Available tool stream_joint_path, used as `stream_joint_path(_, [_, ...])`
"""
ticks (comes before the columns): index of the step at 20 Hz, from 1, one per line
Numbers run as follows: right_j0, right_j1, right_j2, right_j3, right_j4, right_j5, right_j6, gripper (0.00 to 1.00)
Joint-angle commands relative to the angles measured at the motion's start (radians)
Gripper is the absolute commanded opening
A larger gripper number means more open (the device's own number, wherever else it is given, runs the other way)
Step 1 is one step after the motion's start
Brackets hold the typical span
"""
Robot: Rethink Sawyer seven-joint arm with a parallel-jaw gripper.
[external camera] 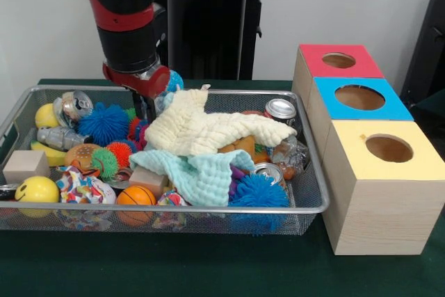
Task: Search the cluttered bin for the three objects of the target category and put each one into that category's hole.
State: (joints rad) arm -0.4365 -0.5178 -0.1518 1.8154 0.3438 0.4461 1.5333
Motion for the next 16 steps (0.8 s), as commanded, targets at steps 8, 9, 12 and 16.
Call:
stream_joint_path(8, [0.008,0.105,-0.059,-0.255,0.034,0.379,0.322,0.0])
stream_joint_path(9, [0.008,0.109,-0.065,-0.268,0.036,0.394,0.328,0.0])
stream_joint_path(12, [0.023,0.104,-0.086,-0.286,0.036,0.431,0.349,0.0])
stream_joint_path(16, [0.037,0.096,-0.096,-0.281,0.039,0.435,0.356,0.0])
